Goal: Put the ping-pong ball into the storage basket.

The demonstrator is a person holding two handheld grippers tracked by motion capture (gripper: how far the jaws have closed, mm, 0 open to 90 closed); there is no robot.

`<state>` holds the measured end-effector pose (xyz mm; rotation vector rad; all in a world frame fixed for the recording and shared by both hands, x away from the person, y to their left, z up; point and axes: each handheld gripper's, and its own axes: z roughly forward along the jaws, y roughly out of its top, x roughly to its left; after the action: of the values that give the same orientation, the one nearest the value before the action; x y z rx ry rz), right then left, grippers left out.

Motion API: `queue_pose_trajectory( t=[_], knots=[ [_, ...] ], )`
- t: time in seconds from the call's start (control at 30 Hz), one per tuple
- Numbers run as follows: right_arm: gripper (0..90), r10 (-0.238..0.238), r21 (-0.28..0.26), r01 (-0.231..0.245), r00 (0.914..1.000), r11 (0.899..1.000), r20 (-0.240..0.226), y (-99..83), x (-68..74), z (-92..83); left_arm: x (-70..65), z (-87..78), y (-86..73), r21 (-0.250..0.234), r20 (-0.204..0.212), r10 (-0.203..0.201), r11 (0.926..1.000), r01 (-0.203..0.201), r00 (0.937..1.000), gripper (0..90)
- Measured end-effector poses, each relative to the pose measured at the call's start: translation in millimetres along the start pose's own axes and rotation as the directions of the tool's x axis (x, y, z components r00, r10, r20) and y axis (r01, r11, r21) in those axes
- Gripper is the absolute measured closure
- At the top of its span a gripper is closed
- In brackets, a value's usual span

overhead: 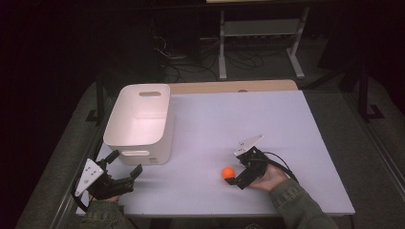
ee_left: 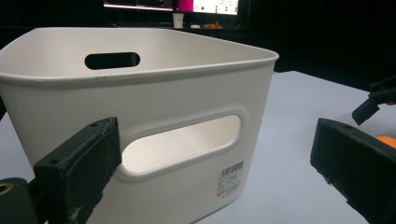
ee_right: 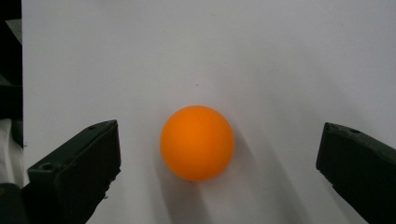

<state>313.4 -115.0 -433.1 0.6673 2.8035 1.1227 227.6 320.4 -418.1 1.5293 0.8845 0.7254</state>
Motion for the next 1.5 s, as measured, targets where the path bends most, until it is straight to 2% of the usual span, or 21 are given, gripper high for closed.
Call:
queue_pose_trajectory(
  t=[0.67, 0.73, 1.03, 1.1, 1.13, 1.2, 1.5],
  knots=[
    [0.4, -0.017, 0.026, 0.017, 0.9998, 1.0, -0.002, 0.1, 4.1, 9.9, -0.4, -0.3, 0.1, -0.001, 0.001, 0.0, 1.0, 0.0, 1.0, 1.5],
    [3.3, -0.019, 0.031, 0.019, 0.9997, 0.999, -0.012, -0.1, 4.2, 10.6, -0.4, -0.2, 0.1, -0.001, 0.001, 0.0, 1.0, 0.0, 1.0, 1.5],
    [15.8, -0.045, 0.047, 0.045, 0.999, 0.998, -0.005, -0.1, 5.7, 12.4, -0.3, -0.1, 0.0, 0.002, 0.0, 0.001, 1.0, -0.001, 1.0, 1.5],
    [23.3, -0.051, 0.041, 0.052, 0.9986, 0.998, -0.014, 0.0, 5.3, 11.1, -0.3, -0.2, 0.0, 0.002, 0.0, 0.001, 1.0, -0.001, 1.0, 1.5],
    [23.3, -0.051, 0.041, 0.052, 0.9986, 0.998, -0.014, 0.0, 5.3, 11.1, -0.3, -0.2, 0.0, 0.002, 0.0, 0.001, 1.0, -0.001, 1.0, 1.5],
    [29.5, -0.056, 0.037, 0.056, 0.9983, 0.998, -0.017, 0.3, 5.7, 10.0, -0.3, -0.1, 0.0, 0.002, 0.0, 0.001, 1.0, -0.001, 1.0, 1.5],
    [43.8, -0.048, 0.05, 0.049, 0.9987, 0.998, -0.02, 0.0, 4.6, 9.7, -0.3, -0.1, 0.0, 0.002, 0.001, 0.001, 1.0, -0.001, 1.0, 1.5]
  ],
)
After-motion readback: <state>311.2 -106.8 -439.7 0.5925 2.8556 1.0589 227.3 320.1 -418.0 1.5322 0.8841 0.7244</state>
